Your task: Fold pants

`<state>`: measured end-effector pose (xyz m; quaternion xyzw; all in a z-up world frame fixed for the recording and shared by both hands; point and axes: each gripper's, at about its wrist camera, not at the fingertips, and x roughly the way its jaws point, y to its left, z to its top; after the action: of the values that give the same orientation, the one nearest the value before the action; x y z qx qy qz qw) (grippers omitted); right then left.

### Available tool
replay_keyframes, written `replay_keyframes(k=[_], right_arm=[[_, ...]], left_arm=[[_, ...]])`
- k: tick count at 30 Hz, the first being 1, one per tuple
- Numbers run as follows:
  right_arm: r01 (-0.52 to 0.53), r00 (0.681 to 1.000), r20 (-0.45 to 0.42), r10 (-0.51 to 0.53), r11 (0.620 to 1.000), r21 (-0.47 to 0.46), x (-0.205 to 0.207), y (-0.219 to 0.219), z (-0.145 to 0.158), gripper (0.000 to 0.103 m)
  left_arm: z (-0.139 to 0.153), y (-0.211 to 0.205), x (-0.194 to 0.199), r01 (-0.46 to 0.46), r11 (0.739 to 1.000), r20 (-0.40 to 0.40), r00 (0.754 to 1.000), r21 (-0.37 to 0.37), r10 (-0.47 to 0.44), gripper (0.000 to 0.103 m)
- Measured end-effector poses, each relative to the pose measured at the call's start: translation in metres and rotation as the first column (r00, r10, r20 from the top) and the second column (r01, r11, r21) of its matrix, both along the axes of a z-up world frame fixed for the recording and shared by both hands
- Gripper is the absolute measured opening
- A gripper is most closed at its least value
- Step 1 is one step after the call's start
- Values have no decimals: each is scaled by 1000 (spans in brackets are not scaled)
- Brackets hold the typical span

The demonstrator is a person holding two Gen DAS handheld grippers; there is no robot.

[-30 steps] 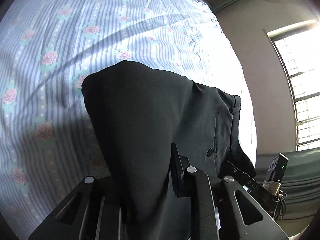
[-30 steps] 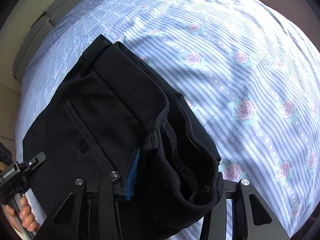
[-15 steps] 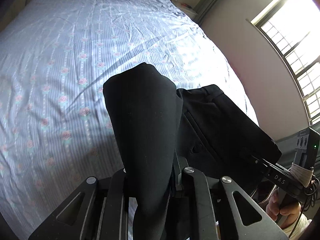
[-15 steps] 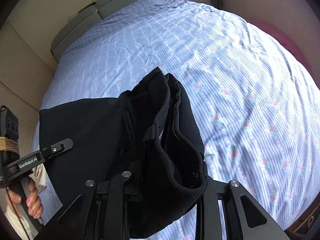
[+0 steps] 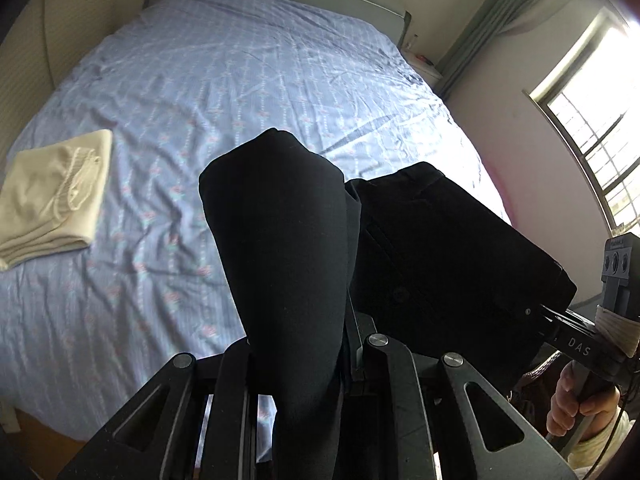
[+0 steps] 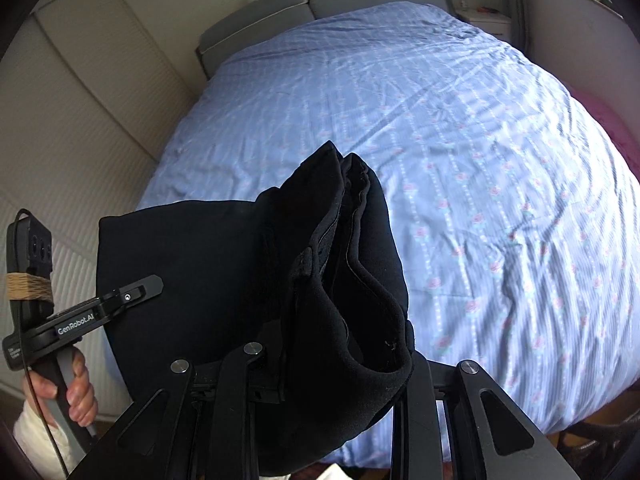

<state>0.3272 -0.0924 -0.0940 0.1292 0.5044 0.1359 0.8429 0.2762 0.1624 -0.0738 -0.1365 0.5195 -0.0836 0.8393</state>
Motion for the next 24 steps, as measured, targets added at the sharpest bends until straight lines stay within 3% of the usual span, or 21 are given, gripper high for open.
replay_keyframes(k=[5, 11, 14, 19, 24], right_arm=[[-175, 984, 22, 175, 984, 21, -14, 57, 16, 26], [-363, 931, 74, 358, 929, 69, -23, 109, 25, 26], [-409, 911, 99, 401, 909, 77, -34, 135, 30, 26], [-493, 865, 141, 481, 868, 61, -44, 180, 47, 26], [-495, 859, 173, 483, 868, 38, -56, 233, 56, 26]], left_arm=[[14, 62, -68, -187, 981, 6, 982, -40, 188, 17], [28, 106, -124, -364, 931, 38, 930, -38, 365, 17], [30, 133, -142, -425, 901, 23, 903, -87, 428, 17], [33, 183, -152, -487, 861, 47, 866, -150, 498, 17], [29, 244, -142, -449, 879, 73, 883, -160, 464, 17]])
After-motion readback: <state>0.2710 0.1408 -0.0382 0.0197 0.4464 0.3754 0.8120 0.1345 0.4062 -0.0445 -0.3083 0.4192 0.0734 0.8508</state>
